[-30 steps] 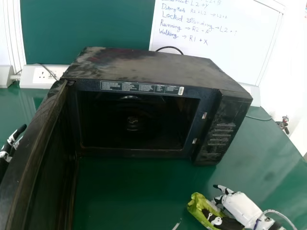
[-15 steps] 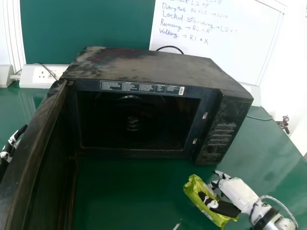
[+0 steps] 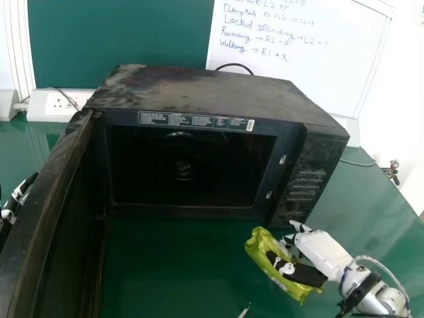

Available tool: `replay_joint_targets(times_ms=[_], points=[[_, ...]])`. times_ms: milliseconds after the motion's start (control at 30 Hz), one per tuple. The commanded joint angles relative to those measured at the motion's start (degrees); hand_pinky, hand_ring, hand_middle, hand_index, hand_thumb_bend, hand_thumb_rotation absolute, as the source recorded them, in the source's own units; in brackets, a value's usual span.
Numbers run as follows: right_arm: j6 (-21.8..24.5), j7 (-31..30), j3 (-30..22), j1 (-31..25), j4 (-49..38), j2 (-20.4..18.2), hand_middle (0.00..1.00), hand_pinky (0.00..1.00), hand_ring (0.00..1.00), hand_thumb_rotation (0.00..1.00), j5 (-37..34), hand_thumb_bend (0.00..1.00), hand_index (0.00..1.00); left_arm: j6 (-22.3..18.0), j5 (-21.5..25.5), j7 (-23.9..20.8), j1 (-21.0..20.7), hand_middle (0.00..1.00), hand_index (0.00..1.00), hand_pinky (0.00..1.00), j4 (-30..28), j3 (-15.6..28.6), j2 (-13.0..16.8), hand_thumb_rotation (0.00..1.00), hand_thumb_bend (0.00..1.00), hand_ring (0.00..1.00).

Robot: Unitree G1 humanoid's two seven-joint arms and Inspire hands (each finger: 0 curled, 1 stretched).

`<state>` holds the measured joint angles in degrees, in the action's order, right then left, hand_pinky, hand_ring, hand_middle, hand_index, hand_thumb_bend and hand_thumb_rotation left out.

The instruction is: Put biscuit inside oven

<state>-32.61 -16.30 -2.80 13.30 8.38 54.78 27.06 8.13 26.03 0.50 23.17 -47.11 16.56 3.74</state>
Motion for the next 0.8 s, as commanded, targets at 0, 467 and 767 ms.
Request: replay_joint_targets(times_ms=[0,467,767], points=[[-0.35,-0.53,0.73,2.02,-0.08,-0.57,0.48,0.35,0.41,0.00,-0.92,0.52,0.52,-0.03,-0.44,-0.30,0.08,0.92,0.93,1.00,-0.20,-0.40,-0.19,0.97,0.88,0.93],[-0.13,-2.14,5.17,9.45,1.27,-4.50,0.49,0.39,0.43,0.00,0.01,0.52,0.51,-0.24,-1.18,-0.25,-0.47,0.92,0.92,1.00,0.24,-1.01,-0.96,0.96,0.88,0.93],[3.29,-3.57,9.61,15.92,3.07,-9.95,0.50,0.39,0.43,0.00,1.29,0.52,0.50,-0.70,-1.62,-0.15,-0.57,0.91,0.92,1.00,0.74,-1.22,-1.44,0.96,0.88,0.92]])
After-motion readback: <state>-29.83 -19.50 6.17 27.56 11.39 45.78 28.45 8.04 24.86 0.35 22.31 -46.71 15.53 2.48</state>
